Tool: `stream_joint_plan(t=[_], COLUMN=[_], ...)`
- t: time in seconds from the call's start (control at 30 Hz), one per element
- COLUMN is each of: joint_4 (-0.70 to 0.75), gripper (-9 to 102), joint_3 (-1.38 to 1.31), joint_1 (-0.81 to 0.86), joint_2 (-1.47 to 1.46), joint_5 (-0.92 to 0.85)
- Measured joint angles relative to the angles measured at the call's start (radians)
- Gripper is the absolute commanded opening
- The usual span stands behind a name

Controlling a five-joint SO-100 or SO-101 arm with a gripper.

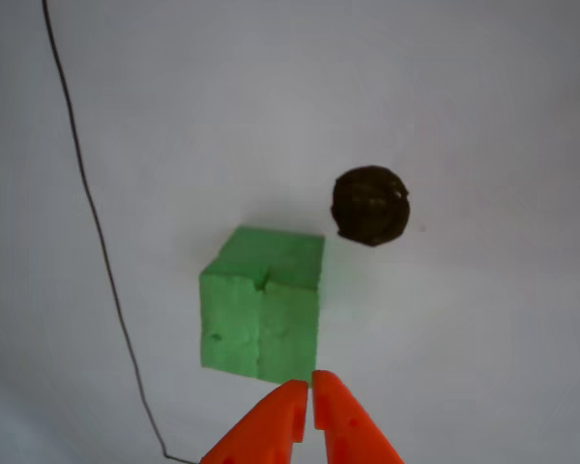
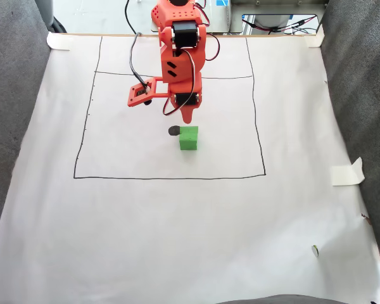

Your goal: Grasp the colored block, Place it on the black dot, and then return the arm to the default position.

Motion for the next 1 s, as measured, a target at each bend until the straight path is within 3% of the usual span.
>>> stream_joint_plan(t=[0.53, 1.0], joint_4=[-0.032, -0.04], gripper=[4, 29], joint_3=[-0.005, -0.009], joint_1=[0.005, 0.011], joint_2=[-0.011, -0.032], joint_5=[0.0, 0.0])
